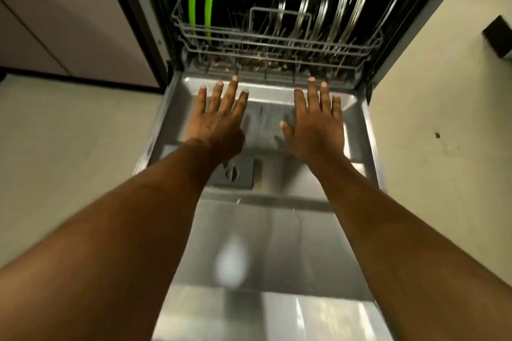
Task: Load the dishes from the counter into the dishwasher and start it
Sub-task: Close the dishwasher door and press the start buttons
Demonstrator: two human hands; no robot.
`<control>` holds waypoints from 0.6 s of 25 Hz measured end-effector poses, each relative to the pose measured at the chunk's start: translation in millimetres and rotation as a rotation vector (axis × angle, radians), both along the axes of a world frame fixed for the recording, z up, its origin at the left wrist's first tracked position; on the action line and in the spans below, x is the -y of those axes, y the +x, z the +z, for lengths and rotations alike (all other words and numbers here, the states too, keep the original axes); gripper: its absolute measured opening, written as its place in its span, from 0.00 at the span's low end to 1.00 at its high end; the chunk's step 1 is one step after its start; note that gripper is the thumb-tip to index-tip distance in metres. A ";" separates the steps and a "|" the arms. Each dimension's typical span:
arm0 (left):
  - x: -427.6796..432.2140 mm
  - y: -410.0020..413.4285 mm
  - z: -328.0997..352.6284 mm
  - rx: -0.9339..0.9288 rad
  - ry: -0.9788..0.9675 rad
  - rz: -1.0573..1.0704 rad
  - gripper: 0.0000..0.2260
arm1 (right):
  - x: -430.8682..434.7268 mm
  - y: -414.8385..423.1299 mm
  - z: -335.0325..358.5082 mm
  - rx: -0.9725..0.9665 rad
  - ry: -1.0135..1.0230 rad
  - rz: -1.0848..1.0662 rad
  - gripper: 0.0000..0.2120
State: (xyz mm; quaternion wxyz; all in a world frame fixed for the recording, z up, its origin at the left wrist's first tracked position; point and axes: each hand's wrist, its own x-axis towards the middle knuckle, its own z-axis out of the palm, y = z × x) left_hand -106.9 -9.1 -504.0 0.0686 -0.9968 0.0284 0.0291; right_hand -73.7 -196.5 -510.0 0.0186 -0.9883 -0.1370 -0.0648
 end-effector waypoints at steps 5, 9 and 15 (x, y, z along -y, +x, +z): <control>-3.1 -119.3 35.9 -0.154 -0.020 -0.010 0.33 | 9.0 -121.9 32.8 -0.200 -0.040 -0.012 0.36; 3.6 -192.9 67.4 -0.315 -0.013 0.012 0.32 | 13.8 -199.3 72.5 -0.323 -0.042 -0.075 0.35; 31.7 -286.7 94.1 -0.518 -0.082 0.043 0.32 | 24.8 -286.0 104.2 -0.504 -0.043 -0.133 0.35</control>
